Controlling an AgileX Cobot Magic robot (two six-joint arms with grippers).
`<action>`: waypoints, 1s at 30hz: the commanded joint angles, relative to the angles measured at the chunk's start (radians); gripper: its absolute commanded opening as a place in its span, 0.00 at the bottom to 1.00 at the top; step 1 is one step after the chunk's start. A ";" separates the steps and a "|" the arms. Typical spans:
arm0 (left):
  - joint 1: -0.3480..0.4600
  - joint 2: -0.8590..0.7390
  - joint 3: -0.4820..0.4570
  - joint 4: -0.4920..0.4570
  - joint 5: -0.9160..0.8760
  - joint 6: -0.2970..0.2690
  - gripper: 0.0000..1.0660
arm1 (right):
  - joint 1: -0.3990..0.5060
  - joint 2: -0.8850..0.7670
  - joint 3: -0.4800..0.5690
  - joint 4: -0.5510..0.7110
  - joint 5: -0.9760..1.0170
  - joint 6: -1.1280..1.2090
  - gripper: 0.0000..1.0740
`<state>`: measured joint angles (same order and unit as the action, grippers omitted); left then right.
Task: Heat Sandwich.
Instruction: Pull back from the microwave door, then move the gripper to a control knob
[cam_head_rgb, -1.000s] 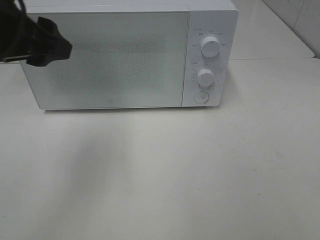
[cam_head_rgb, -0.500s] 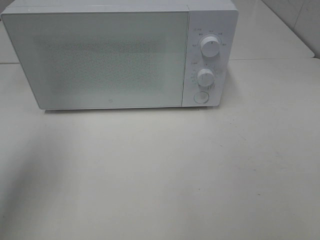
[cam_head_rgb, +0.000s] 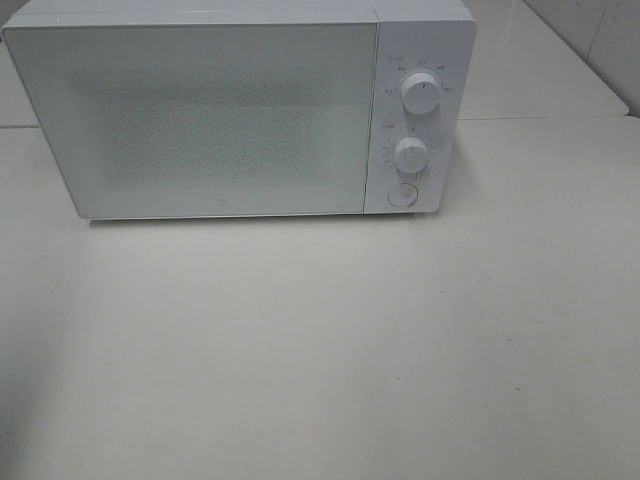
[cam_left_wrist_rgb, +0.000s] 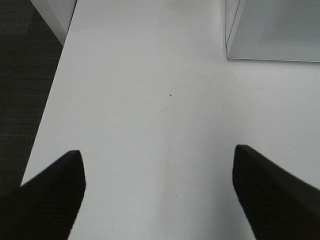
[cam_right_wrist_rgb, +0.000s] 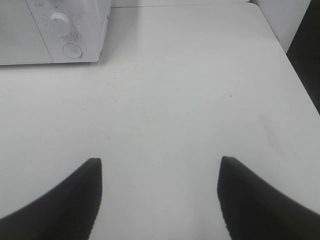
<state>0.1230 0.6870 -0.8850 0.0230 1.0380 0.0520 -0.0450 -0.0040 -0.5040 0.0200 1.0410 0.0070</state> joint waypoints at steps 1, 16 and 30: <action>0.006 -0.099 0.070 -0.034 0.011 0.002 0.70 | 0.002 -0.026 0.001 -0.003 -0.004 0.002 0.60; 0.006 -0.508 0.290 -0.043 0.023 -0.027 0.70 | 0.002 -0.026 0.001 -0.003 -0.004 0.002 0.60; 0.006 -0.713 0.391 -0.139 -0.001 0.033 0.70 | 0.002 -0.024 0.001 -0.004 -0.004 0.003 0.60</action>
<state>0.1260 -0.0030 -0.4990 -0.0920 1.0530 0.0620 -0.0450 -0.0040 -0.5040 0.0200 1.0410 0.0070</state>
